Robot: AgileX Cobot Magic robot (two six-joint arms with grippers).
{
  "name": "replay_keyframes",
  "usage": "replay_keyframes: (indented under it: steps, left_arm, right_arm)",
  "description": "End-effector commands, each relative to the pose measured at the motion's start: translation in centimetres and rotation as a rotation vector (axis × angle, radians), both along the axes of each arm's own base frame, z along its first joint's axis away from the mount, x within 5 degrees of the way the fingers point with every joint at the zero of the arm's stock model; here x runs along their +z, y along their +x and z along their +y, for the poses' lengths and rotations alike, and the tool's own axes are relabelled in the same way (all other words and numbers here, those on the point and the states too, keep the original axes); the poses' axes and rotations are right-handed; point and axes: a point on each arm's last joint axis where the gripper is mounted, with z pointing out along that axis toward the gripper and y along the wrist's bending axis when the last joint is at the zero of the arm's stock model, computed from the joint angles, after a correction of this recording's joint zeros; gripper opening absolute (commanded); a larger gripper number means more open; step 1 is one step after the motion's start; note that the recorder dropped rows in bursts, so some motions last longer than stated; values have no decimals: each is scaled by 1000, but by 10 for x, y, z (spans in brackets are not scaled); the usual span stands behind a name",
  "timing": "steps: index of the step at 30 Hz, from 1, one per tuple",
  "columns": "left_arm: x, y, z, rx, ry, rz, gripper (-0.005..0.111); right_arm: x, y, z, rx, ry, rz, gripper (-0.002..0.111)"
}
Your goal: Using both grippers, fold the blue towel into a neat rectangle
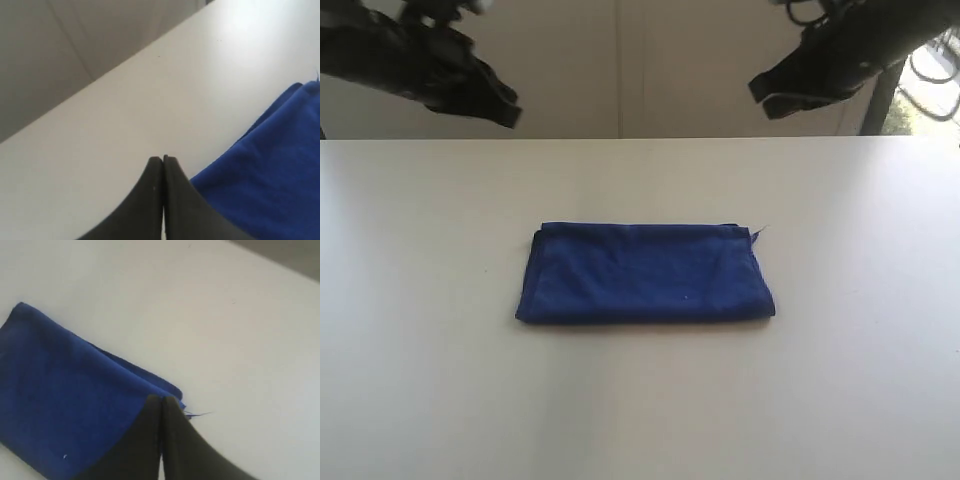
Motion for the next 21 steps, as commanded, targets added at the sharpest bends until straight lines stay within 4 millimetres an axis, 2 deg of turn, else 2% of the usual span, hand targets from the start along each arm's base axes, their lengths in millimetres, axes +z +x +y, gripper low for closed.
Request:
replay_keyframes:
  steps: [1, 3, 5, 9, 12, 15, 17, 21]
  left_arm:
    - [25, -66, 43, 130, -83, -65, 0]
    - [15, -97, 54, 202, -114, -85, 0]
    - [10, -131, 65, 253, -136, -128, 0]
    - [-12, -199, 78, 257, -157, -163, 0]
    - [-22, -236, 85, 270, -222, -204, 0]
    - [-38, -260, 89, 268, -249, -221, 0]
    - [-51, -268, 90, 272, -260, -204, 0]
    - [-98, -277, 89, 340, -374, 9, 0]
  right_arm:
    - [38, -69, -13, -95, -27, -189, 0]
    - [41, -97, -13, -117, -30, -234, 0]
    - [36, -132, -10, -130, -26, -263, 0]
    - [7, -193, -10, -193, -7, -310, 0]
    - [-20, -230, -12, -288, 47, -355, 0]
    - [-53, -261, -13, -315, 43, -362, 0]
    - [-72, -278, -13, -370, 112, -364, 0]
    - [-102, -301, -12, -405, 161, -342, 0]
